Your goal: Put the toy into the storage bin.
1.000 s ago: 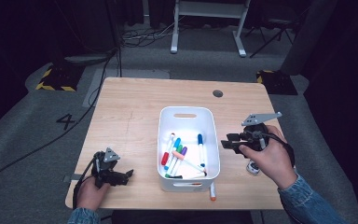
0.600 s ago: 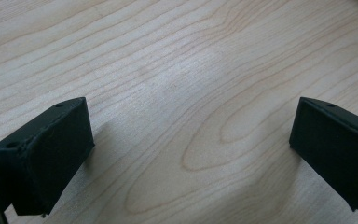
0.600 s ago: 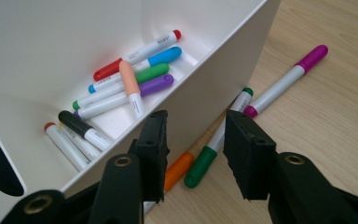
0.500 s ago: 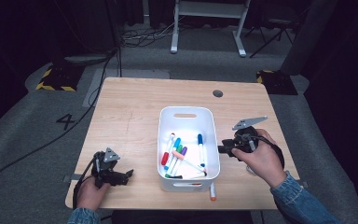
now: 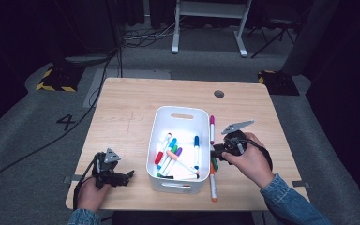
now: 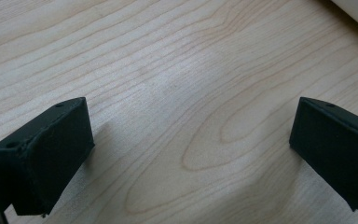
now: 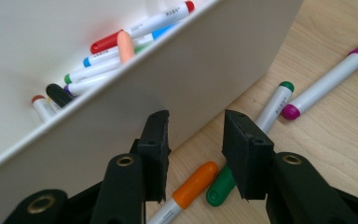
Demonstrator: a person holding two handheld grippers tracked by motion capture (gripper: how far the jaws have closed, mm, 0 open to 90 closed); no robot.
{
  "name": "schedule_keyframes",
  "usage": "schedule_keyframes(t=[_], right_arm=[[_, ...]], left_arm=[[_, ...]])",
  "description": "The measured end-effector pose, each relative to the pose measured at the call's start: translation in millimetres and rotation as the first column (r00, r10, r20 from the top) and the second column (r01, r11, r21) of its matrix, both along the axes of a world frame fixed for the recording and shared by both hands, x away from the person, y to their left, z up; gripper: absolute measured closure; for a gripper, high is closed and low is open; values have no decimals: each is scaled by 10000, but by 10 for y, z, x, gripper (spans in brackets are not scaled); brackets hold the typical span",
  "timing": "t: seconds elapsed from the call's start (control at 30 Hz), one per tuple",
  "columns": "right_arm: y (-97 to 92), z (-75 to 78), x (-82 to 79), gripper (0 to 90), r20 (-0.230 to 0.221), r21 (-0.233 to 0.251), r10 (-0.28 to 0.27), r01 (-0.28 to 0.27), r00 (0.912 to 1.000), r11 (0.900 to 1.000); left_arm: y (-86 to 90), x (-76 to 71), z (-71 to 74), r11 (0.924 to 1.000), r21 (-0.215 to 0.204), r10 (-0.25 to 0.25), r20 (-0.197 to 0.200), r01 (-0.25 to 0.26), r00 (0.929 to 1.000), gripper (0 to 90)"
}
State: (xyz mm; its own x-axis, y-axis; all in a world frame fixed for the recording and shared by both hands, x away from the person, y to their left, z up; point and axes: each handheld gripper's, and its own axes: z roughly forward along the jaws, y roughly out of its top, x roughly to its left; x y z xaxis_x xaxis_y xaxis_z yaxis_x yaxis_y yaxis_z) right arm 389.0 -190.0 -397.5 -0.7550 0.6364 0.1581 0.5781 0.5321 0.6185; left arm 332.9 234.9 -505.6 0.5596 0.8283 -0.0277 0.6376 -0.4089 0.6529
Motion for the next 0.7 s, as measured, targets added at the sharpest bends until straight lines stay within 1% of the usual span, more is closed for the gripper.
schedule_keyframes(t=[0.03, 0.1, 0.17, 0.2, 0.23, 0.27, 0.3, 0.37, 0.4, 0.53, 0.6, 0.7], right_arm=[[14, -40, 23, 616, -69, -57, -27, 27, 10000, 10000], [17, -102, 68, 613, -36, -268, -13, 12, 10000, 9996], [27, -184, 125, 607, -250, -348, -213, 204, 9995, 9992], [25, -212, 148, 607, -243, -420, -211, 201, 9995, 9989], [29, -249, 176, 607, -298, -556, -321, 304, 9990, 9980], [30, -273, 195, 607, -311, -544, -323, 306, 9990, 9981], [31, -304, 219, 609, -282, -637, -380, 361, 9989, 9973], [33, -363, 263, 612, -383, -805, -534, 502, 9978, 9955], [27, -400, 291, 614, -335, -861, -501, 471, 9982, 9952], [24, -514, 371, 623, -453, -1170, -777, 719, 9960, 9905], [17, -561, 409, 629, -448, -1220, -795, 736, 9958, 9898], [21, -617, 449, 643, -584, -1318, -879, 796, 9944, 9881]], left_arm=[[0, 1, 0, 10000, 12, 1, 17, -1, 10000, 0], [0, 0, 0, 10000, 0, -2, 0, 2, 10000, 0], [0, 0, 0, 10000, 0, -2, 7, 2, 10000, 0], [0, 1, 0, 10000, -1, -3, 6, 3, 10000, 0], [1, 1, 1, 10000, 17, -1, 17, 1, 10000, 0], [0, 1, 0, 10000, -3, -4, 6, 4, 10000, 0], [0, 1, 0, 10000, 12, 1, 15, -1, 10000, 0], [0, 0, 1, 10000, 39, 23, 34, -23, 10000, 0], [-1, 0, 0, 10000, 11, 7, 12, -7, 10000, 0], [1, 0, 1, 10000, 26, 10, 26, -10, 10000, 0], [0, 1, 0, 10000, 2, -5, 6, 5, 10000, 0], [1, 1, 0, 10000, 16, 1, 18, -1, 10000, 0]])
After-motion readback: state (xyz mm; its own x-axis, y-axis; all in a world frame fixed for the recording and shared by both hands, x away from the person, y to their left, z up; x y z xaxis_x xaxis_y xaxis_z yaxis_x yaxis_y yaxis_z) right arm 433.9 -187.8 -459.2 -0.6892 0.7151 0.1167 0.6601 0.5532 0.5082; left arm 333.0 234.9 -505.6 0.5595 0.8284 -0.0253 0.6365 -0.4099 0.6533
